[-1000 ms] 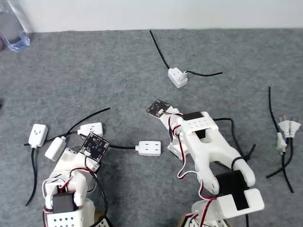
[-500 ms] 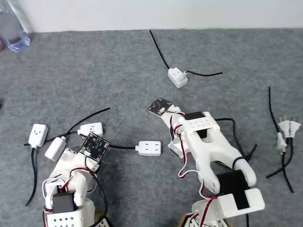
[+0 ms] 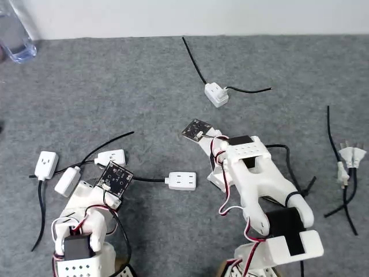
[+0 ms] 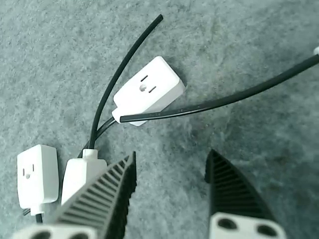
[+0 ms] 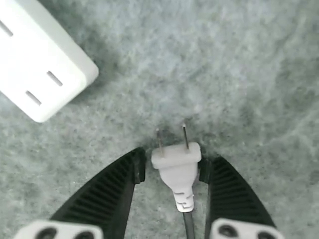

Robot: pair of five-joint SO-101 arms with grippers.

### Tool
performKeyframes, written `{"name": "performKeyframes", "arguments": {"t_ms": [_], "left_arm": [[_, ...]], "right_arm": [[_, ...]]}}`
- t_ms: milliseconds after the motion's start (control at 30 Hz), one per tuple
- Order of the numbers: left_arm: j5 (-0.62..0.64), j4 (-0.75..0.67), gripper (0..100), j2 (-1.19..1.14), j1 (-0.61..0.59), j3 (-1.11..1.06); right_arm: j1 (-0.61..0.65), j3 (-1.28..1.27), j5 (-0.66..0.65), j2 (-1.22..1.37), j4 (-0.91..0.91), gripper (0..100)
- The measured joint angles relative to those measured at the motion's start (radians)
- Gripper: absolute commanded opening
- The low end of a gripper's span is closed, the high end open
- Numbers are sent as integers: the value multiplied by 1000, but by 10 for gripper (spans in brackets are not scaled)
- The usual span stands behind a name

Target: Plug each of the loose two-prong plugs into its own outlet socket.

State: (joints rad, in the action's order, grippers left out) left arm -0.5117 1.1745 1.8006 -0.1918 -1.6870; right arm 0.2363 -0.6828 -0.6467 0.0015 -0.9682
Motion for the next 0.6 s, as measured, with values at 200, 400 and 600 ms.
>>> {"name": "performKeyframes", "arguments": {"t_ms": [200,400,600], "left_arm": [[0,0,214,0,0,0],[0,0,214,0,0,0],[0,0,214,0,0,0]], "right_arm": [[-17,2,0,0,9,35],[-17,2,-2,0,9,9],[-17,2,-2,0,9,24]]}}
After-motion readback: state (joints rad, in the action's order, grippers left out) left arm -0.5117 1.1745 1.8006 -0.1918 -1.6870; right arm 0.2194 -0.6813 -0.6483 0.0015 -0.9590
